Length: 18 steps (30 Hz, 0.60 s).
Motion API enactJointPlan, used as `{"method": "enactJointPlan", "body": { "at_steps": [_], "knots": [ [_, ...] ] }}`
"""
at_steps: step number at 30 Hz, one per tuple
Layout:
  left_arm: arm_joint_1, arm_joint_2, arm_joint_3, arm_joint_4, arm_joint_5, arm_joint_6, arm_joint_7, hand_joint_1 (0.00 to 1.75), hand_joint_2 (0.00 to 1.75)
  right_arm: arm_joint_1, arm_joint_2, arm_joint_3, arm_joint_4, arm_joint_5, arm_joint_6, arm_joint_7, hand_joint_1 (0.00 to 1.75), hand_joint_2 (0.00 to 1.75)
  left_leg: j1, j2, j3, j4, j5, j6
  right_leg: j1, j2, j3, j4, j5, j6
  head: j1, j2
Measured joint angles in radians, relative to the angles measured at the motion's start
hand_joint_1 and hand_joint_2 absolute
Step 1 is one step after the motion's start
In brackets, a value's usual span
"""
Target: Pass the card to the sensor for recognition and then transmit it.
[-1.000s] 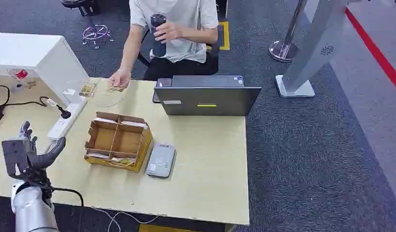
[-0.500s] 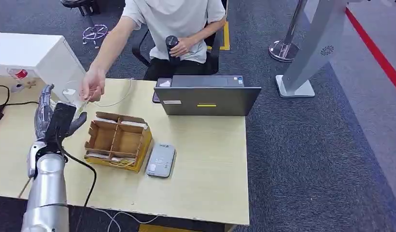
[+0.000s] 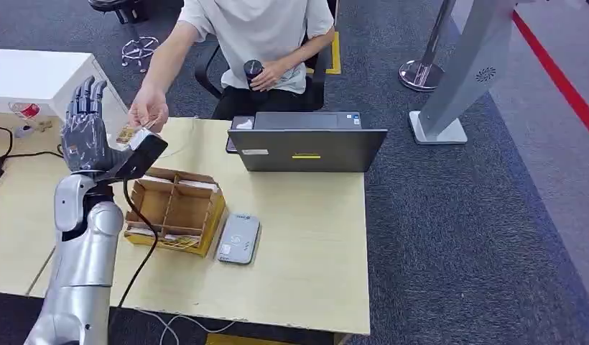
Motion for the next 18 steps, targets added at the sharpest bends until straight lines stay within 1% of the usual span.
{"method": "enactJointPlan", "body": {
  "at_steps": [2, 5, 12, 18],
  "knots": [
    [-0.015, 0.005, -0.033, -0.005, -0.041, 0.026, 0.011, 1.75, 1.75, -0.001, -0.003, 0.003, -0.001, 0.0, 0.0, 0.001, 0.0, 1.75, 0.0, -0.001, 0.0, 0.0, 0.0, 0.0, 0.0, -0.001, 0.0, 0.0, 0.0, 0.0, 0.0, 0.0],
    [-0.05, 0.015, -0.079, 0.004, -0.109, 0.04, 0.059, 1.75, 1.75, -0.001, -0.005, 0.009, -0.005, 0.001, 0.0, 0.004, 0.0, 1.75, 0.0, 0.0, 0.0, 0.0, 0.0, 0.0, 0.0, 0.0, 0.0, 0.0, 0.0, 0.0, 0.0, 0.0],
    [-0.163, 0.034, -0.16, 0.126, -0.217, 0.04, 0.185, 1.75, 1.75, -0.006, -0.007, 0.013, -0.014, 0.002, 0.0, 0.015, 0.0, 1.75, 0.0, 0.0, 0.0, 0.0, 0.001, 0.0, 0.0, 0.0, 0.0, 0.0, 0.001, 0.0, 0.0, 0.0],
    [-0.268, 0.048, -0.23, 0.258, -0.309, 0.04, 0.298, 1.75, 1.75, -0.013, -0.007, 0.016, -0.022, 0.003, -0.002, 0.021, 0.0, 1.75, 0.0, 0.0, 0.0, 0.0, 0.001, 0.0, 0.0, 0.0, 0.0, 0.0, 0.001, 0.0, 0.0, 0.0]
  ]
}}
